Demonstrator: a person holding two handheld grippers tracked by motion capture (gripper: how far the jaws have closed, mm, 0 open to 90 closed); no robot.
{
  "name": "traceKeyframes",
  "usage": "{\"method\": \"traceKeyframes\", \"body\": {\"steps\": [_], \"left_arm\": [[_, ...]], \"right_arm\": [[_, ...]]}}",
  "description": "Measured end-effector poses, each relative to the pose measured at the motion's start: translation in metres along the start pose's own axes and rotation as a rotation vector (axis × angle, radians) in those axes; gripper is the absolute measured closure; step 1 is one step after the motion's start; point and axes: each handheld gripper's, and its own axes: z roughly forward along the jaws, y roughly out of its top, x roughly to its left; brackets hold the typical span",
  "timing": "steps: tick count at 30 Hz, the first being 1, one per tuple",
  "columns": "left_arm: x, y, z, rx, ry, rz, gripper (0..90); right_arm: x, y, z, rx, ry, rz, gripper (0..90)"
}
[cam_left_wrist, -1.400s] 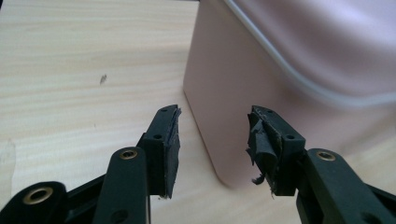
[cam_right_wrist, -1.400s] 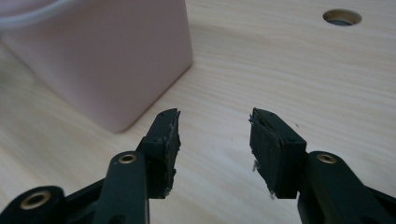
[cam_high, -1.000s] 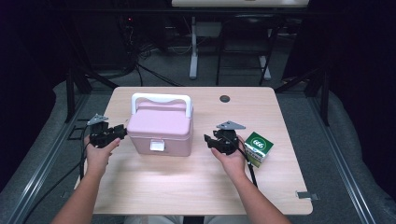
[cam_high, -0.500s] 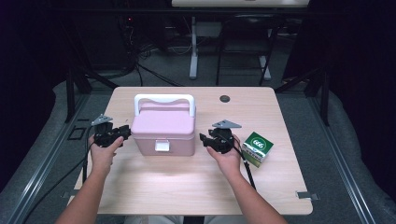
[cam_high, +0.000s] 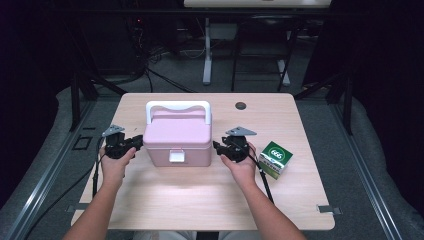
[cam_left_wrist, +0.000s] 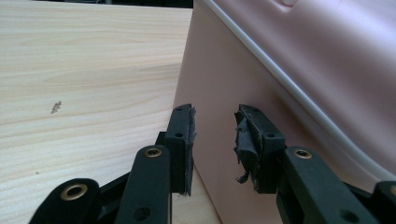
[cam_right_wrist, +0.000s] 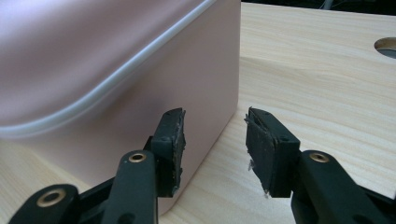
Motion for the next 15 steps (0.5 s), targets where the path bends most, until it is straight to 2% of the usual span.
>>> {"method": "traceKeyframes", "body": {"steps": [3, 6, 9, 10, 11, 12, 13, 14, 15], "left_arm": [[-0.0009, -0.0007, 0.0011, 0.023, -0.012, -0.007, 67.6], [-0.0013, -0.0007, 0.001, 0.023, -0.005, -0.004, 66.5], [-0.0014, -0.0008, 0.0012, 0.022, -0.001, -0.01, 65.7], [-0.0014, -0.0009, 0.0012, 0.022, 0.0, -0.011, 65.2], [-0.0012, -0.001, 0.0012, 0.021, -0.002, -0.01, 65.5], [-0.0009, -0.0011, 0.001, 0.023, -0.007, -0.012, 65.5], [-0.0009, -0.0013, 0.0011, 0.021, -0.009, -0.011, 65.5], [-0.0016, -0.0016, 0.0011, 0.019, -0.009, -0.005, 67.7], [-0.0022, -0.0018, 0.0012, 0.019, -0.007, -0.002, 68.4]], "right_arm": [[0.0, 0.0014, 0.003, -0.011, -0.023, 0.03, 50.8], [-0.0053, 0.0022, 0.0038, -0.015, -0.005, 0.064, 44.4], [-0.0083, 0.0023, 0.004, -0.025, 0.012, 0.07, 43.9], [-0.008, 0.0024, 0.004, -0.025, 0.014, 0.062, 44.4], [-0.0051, 0.0023, 0.0054, -0.01, -0.01, 0.036, 48.4], [-0.0051, 0.0023, 0.0054, -0.01, -0.01, 0.036, 48.4], [-0.0042, 0.0025, 0.0064, 0.0, -0.011, 0.027, 51.2], [-0.0025, 0.0027, 0.0077, 0.006, -0.004, 0.029, 59.5], [-0.0023, 0.0027, 0.0084, 0.006, 0.001, 0.03, 60.8]]}}
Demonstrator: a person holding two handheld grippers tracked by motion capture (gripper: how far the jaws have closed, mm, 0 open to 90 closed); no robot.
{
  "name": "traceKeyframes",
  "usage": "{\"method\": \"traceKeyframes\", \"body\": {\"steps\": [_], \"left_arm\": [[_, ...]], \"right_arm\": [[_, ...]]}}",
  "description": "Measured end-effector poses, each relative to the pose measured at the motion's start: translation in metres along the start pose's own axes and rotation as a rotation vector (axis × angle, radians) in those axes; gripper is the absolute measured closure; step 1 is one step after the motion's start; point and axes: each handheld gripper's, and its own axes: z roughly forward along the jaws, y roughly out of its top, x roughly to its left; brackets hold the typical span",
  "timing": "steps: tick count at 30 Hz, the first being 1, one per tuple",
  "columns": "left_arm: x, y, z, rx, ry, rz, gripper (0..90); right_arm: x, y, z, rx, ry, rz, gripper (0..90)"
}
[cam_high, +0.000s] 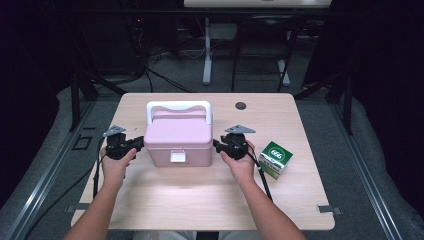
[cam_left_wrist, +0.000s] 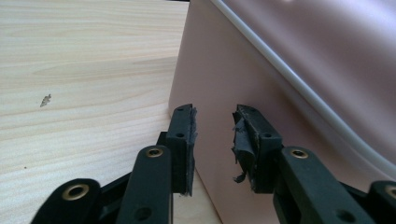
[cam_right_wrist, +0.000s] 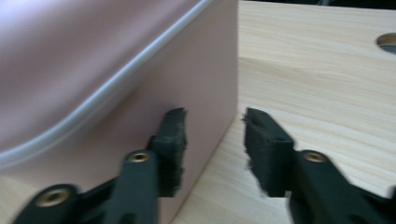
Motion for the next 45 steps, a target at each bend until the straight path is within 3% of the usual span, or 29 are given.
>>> {"method": "traceKeyframes", "body": {"steps": [5, 10, 17, 27, 45], "left_arm": [[-0.002, -0.001, 0.0, 0.003, -0.004, 0.015, 74.1], [-0.005, -0.003, 0.0, -0.01, -0.015, 0.01, 79.2], [-0.013, -0.003, -0.001, -0.004, 0.003, 0.039, 89.2], [-0.021, -0.003, -0.001, 0.006, 0.028, 0.059, 89.9], [-0.041, -0.012, -0.004, 0.008, -0.003, 0.034, 89.8]], "right_arm": [[0.0, -0.001, 0.001, -0.006, 0.007, 0.011, 63.6], [0.005, -0.002, 0.0, -0.015, 0.001, 0.006, 74.6], [0.014, -0.004, -0.001, -0.021, -0.007, 0.013, 89.6], [0.013, -0.005, -0.006, -0.009, -0.002, 0.007, 89.9], [0.01, -0.015, -0.029, 0.001, -0.021, -0.006, 89.8]]}}
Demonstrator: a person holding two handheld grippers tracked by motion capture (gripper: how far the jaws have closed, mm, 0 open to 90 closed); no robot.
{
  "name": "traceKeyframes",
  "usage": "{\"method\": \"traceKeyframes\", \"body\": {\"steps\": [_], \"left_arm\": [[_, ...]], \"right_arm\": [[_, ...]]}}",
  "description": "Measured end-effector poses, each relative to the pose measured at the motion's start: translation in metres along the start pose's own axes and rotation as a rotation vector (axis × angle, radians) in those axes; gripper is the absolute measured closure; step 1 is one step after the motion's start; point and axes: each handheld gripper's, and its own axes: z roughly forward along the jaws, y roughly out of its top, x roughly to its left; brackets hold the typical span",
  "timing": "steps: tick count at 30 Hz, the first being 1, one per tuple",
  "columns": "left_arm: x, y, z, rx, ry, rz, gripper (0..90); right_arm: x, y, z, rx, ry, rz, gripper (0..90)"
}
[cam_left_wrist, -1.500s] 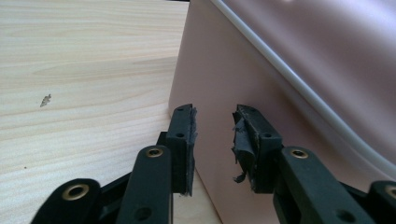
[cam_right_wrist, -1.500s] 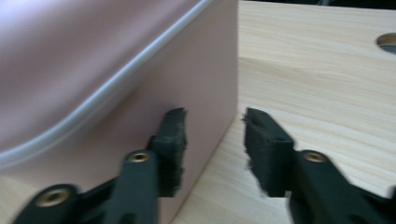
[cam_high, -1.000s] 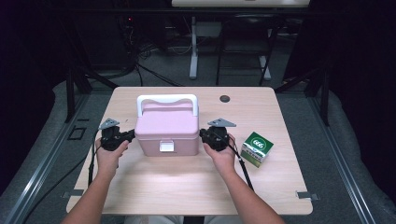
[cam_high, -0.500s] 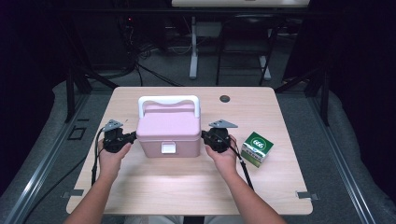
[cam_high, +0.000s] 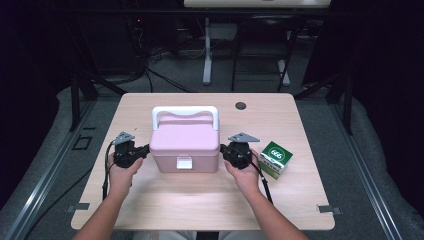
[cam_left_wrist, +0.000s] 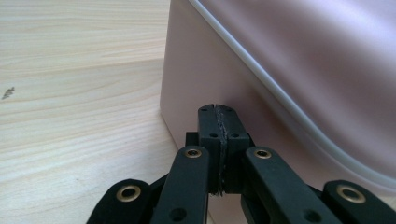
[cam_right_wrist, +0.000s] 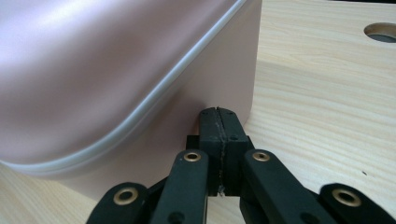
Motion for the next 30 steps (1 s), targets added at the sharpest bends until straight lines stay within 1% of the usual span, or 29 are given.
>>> {"method": "traceKeyframes", "body": {"steps": [5, 6, 8, 10, 16, 19, 21, 22, 25, 26, 28, 29, 30], "left_arm": [[-0.006, -0.002, -0.001, 0.004, -0.008, 0.008, 89.9], [-0.009, -0.003, -0.002, 0.008, -0.006, 0.009, 89.8], [-0.01, -0.003, -0.002, 0.009, -0.008, 0.013, 89.8], [-0.015, -0.005, -0.004, 0.014, -0.009, 0.02, 89.9], [-0.024, -0.009, -0.008, 0.026, -0.029, 0.027, 89.9], [-0.028, -0.012, -0.01, 0.023, -0.031, 0.027, 89.9], [-0.032, -0.014, -0.011, 0.023, -0.037, 0.023, 89.9], [-0.034, -0.015, -0.012, 0.02, -0.04, 0.022, 89.9], [-0.042, -0.018, -0.015, 0.03, -0.054, 0.026, 89.9], [-0.042, -0.018, -0.015, 0.03, -0.054, 0.026, 89.8], [-0.048, -0.021, -0.018, 0.04, -0.067, 0.031, 89.8], [-0.048, -0.021, -0.018, 0.04, -0.067, 0.031, 89.8], [-0.05, -0.022, -0.019, 0.041, -0.074, 0.032, 89.8]], "right_arm": [[-0.002, -0.004, -0.008, 0.001, 0.0, -0.001, 89.9], [-0.002, -0.006, -0.011, 0.003, -0.001, -0.005, 89.9], [-0.002, -0.007, -0.013, 0.004, -0.002, -0.004, 89.9], [-0.002, -0.009, -0.017, 0.006, -0.004, -0.005, 89.9], [-0.002, -0.015, -0.028, 0.008, -0.006, -0.009, 89.9], [-0.002, -0.018, -0.033, 0.007, -0.008, -0.01, 89.9], [-0.001, -0.021, -0.038, 0.007, -0.009, -0.013, 89.9], [-0.001, -0.024, -0.043, 0.012, -0.015, -0.011, 89.9], [0.0, -0.029, -0.052, 0.012, -0.011, -0.014, 89.9], [0.0, -0.029, -0.052, 0.012, -0.011, -0.014, 89.9], [0.0, -0.035, -0.061, 0.017, -0.01, -0.014, 89.9], [0.001, -0.037, -0.065, 0.018, -0.013, -0.019, 89.9], [0.001, -0.037, -0.065, 0.018, -0.013, -0.019, 89.9]]}}
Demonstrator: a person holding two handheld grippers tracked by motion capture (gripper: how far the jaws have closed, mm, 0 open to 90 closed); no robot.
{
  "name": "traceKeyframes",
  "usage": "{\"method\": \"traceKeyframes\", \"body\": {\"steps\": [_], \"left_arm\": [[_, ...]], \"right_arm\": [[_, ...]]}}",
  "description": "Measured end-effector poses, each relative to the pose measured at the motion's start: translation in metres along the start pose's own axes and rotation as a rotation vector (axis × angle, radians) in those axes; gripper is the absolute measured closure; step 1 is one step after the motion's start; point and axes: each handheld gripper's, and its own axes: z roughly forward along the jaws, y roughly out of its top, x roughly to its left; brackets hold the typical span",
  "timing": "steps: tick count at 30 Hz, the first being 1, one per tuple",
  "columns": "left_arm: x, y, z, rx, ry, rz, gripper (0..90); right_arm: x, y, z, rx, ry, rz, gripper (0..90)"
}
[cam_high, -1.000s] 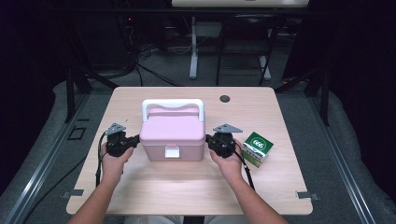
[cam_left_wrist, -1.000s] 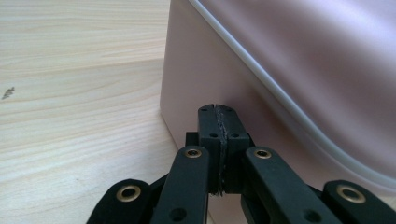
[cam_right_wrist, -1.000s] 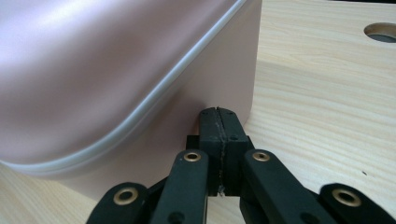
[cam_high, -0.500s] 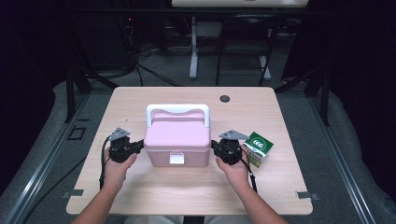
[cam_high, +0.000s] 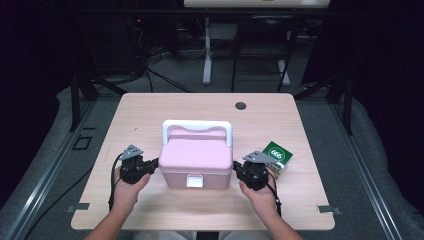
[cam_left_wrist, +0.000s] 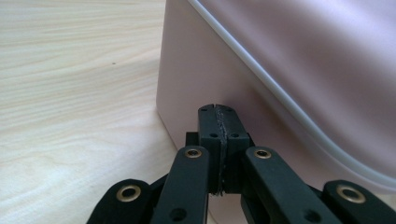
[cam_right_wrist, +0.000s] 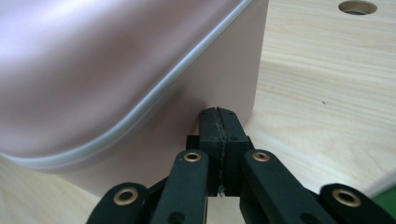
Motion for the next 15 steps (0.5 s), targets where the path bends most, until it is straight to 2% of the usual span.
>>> {"method": "traceKeyframes", "body": {"steps": [3, 8, 10, 15], "left_arm": [[-0.009, -0.004, -0.003, 0.003, -0.008, 0.002, 89.8], [-0.017, -0.009, -0.005, -0.002, -0.017, -0.004, 89.8], [-0.02, -0.01, -0.007, 0.005, -0.016, 0.009, 89.9], [-0.02, -0.013, -0.008, 0.002, -0.028, 0.0, 89.8]], "right_arm": [[0.001, -0.006, -0.011, 0.0, -0.004, -0.004, 89.9], [0.001, -0.011, -0.018, -0.003, -0.015, 0.002, 89.9], [0.0, -0.014, -0.021, -0.012, -0.018, 0.008, 89.9], [0.002, -0.018, -0.025, -0.016, -0.018, 0.018, 89.9]]}}
